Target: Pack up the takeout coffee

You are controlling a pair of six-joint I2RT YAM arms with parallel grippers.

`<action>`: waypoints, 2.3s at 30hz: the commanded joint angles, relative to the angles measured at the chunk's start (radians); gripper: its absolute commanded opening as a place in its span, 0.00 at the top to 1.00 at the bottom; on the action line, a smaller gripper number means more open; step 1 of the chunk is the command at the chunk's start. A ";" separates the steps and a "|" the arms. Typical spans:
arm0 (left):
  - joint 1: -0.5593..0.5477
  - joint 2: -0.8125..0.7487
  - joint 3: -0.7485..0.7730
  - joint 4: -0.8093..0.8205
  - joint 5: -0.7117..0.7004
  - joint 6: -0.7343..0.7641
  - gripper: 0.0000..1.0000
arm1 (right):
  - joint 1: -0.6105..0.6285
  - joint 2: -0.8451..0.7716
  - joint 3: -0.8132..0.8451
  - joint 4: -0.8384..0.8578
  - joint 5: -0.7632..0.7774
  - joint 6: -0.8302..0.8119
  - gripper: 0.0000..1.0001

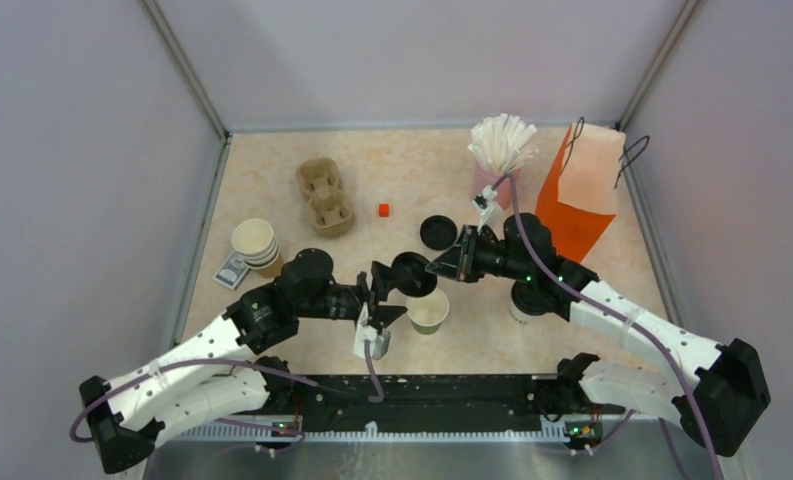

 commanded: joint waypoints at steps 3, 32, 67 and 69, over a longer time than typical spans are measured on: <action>-0.014 0.022 0.028 0.006 -0.009 0.078 0.41 | -0.009 0.016 0.010 0.062 -0.056 0.018 0.95; -0.018 -0.090 -0.002 0.415 -0.423 -1.346 0.79 | -0.007 -0.461 -0.311 0.449 0.183 -0.258 0.40; -0.018 0.052 -0.005 -0.510 -0.793 -2.009 0.01 | 0.524 -0.361 -0.122 0.267 0.878 -0.675 0.15; -0.018 0.094 -0.028 -0.581 -0.808 -2.112 0.01 | 0.525 -0.367 -0.118 0.246 0.909 -0.651 0.15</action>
